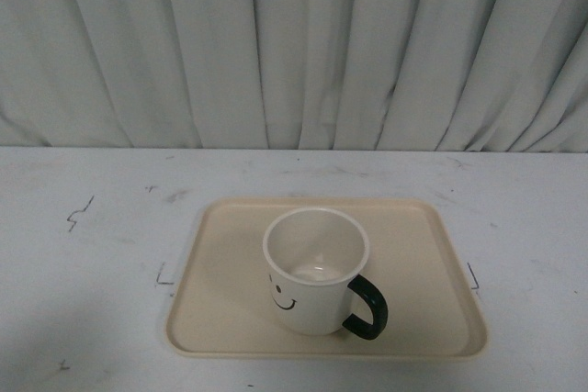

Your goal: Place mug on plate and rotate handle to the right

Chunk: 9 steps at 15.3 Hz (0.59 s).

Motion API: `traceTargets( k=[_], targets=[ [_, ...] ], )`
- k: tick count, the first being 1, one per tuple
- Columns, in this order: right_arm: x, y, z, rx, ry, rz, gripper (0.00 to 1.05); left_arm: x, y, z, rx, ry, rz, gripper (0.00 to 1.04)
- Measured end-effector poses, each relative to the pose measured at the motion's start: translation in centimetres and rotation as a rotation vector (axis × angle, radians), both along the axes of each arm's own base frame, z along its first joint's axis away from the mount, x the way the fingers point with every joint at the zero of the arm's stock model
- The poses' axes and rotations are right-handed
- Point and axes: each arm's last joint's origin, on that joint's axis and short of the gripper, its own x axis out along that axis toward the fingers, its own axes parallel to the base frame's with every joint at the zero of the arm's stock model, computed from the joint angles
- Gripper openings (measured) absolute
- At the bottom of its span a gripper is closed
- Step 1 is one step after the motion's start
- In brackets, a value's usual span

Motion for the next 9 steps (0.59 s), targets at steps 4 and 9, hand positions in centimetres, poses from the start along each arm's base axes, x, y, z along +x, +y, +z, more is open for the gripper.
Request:
traceTargets(
  k=[4, 9],
  targets=[
    [0.0, 0.0, -0.2, -0.027, 0.078, 0.037, 0.98, 0.0, 0.0, 0.0, 0.000, 0.000, 0.000, 0.89],
    [7.6, -0.6, 5.4, -0.143, 0.519, 0.620, 0.98, 0.0, 0.0, 0.0, 0.003, 0.000, -0.002, 0.98]
  ],
)
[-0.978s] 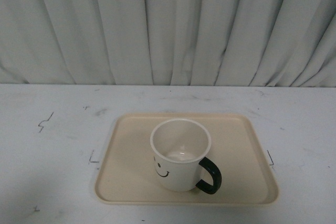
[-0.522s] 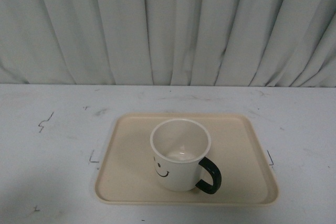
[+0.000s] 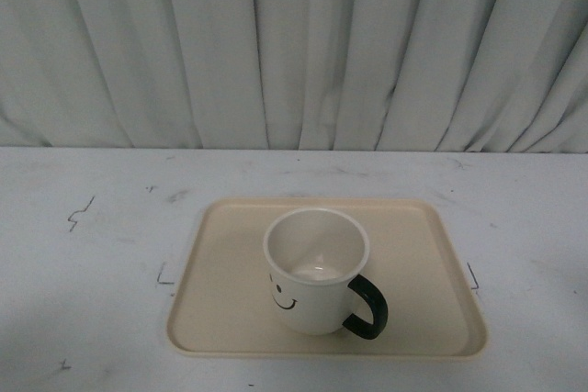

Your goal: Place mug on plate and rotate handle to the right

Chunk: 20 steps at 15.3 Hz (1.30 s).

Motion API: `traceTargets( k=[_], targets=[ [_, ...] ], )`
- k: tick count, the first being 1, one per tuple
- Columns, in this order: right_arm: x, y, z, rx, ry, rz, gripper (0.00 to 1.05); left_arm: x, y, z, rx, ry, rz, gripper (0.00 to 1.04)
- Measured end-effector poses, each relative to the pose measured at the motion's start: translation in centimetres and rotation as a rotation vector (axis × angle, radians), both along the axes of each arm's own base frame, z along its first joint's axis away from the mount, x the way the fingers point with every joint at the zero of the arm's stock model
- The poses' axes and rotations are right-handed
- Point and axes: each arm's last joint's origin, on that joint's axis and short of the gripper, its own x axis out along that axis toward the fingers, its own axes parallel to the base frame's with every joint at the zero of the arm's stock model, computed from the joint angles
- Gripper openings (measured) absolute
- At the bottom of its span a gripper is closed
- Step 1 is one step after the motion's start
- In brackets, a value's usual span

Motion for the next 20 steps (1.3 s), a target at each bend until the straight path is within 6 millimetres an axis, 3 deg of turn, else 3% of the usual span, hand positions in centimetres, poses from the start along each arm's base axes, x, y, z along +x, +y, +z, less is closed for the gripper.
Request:
traceTargets(
  k=[2, 3, 5, 7, 12, 16, 18, 20],
  targets=[
    [3.0, 0.8, -0.2, -0.017, 0.052, -0.011, 0.98, 0.0, 0.0, 0.0, 0.000, 0.000, 0.000, 0.98],
    [5.7, 2.0, -0.3, -0.053, 0.099, -0.021, 0.98, 0.0, 0.0, 0.0, 0.000, 0.000, 0.000, 0.98],
    [10.2, 5.4, -0.6, -0.083, 0.209, 0.023, 0.98, 0.0, 0.0, 0.0, 0.000, 0.000, 0.000, 0.98],
    [12.9, 8.5, -1.4, -0.107, 0.293, 0.057, 0.98, 0.0, 0.0, 0.0, 0.000, 0.000, 0.000, 0.98],
    [16.8, 13.6, -3.8, -0.196, 0.440, 0.035, 0.98, 0.0, 0.0, 0.0, 0.000, 0.000, 0.000, 0.98],
    [18.4, 15.5, -6.0, -0.224, 0.523, -0.033, 0.98, 0.0, 0.0, 0.0, 0.000, 0.000, 0.000, 0.98],
    [19.7, 17.7, -7.5, -0.192, 0.605, -0.123, 0.97, 0.0, 0.0, 0.0, 0.000, 0.000, 0.000, 0.98],
    [20.1, 18.9, -9.0, -0.198, 0.664, -0.203, 0.34, 0.0, 0.0, 0.0, 0.000, 0.000, 0.000, 0.98]
  ],
)
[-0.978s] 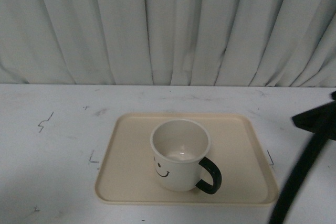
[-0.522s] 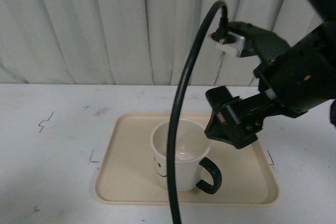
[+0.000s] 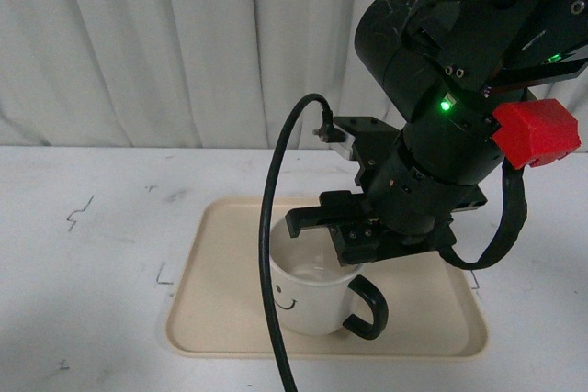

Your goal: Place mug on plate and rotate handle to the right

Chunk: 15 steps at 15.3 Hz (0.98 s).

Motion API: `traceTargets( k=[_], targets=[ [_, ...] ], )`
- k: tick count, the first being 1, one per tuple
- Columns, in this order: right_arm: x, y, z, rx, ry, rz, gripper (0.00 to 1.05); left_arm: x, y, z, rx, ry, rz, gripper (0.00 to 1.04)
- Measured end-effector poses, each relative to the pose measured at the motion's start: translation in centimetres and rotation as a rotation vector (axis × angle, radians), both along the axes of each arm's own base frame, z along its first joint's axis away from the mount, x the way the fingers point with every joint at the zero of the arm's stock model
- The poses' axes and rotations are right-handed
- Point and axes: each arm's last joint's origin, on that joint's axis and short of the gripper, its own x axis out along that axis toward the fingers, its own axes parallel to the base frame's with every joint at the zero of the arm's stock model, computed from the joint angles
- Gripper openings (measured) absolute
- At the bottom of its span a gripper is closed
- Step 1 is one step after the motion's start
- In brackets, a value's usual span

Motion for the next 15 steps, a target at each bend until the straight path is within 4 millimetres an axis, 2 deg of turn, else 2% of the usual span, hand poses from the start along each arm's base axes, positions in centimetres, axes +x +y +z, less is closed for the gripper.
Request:
traceTargets(
  k=[1, 4, 12, 15],
  targets=[
    [-0.2, 0.2, 0.1, -0.006, 0.016, 0.011, 0.04, 0.0, 0.0, 0.0, 0.000, 0.000, 0.000, 0.98],
    [0.3, 0.0, 1.4, -0.041, 0.012, 0.088, 0.03, 0.0, 0.0, 0.0, 0.000, 0.000, 0.000, 0.98],
    [0.9, -0.7, 2.7, -0.126, -0.048, 0.223, 0.03, 0.0, 0.0, 0.0, 0.000, 0.000, 0.000, 0.98],
    [1.1, -1.1, 2.9, -0.187, -0.075, 0.327, 0.03, 0.0, 0.0, 0.0, 0.000, 0.000, 0.000, 0.98]
  ],
)
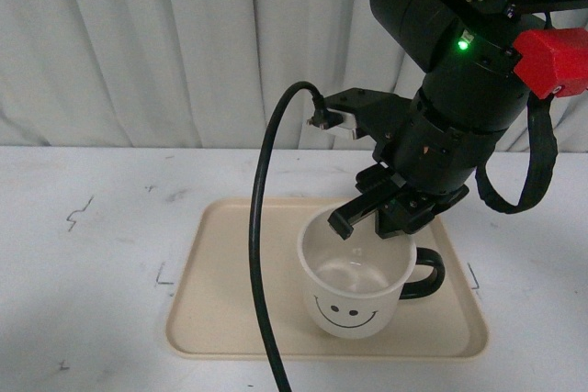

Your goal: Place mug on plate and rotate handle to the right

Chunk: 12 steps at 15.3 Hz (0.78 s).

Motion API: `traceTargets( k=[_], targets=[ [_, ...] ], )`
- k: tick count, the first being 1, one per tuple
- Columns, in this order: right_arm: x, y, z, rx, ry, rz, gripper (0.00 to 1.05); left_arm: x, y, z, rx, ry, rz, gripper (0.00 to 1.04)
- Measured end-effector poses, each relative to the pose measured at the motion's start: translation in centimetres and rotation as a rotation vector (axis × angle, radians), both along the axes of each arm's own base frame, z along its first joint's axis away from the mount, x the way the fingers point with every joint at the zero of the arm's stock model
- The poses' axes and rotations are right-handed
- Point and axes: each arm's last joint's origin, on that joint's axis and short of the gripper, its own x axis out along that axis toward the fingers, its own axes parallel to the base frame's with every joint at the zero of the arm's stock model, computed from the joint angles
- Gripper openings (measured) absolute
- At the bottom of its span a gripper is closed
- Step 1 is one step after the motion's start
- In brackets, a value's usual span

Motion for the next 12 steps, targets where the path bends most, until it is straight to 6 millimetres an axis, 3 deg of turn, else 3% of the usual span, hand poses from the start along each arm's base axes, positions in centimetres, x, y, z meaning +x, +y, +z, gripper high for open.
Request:
traceTargets(
  k=[10, 12],
  targets=[
    [0.01, 0.14, -0.32, -0.033, -0.035, 0.075, 0.03, 0.00, 0.00, 0.00, 0.000, 0.000, 0.000, 0.98],
    [0.24, 0.29, -0.52, -0.081, -0.088, 0.232, 0.03, 0.00, 0.00, 0.00, 0.000, 0.000, 0.000, 0.98]
  ],
)
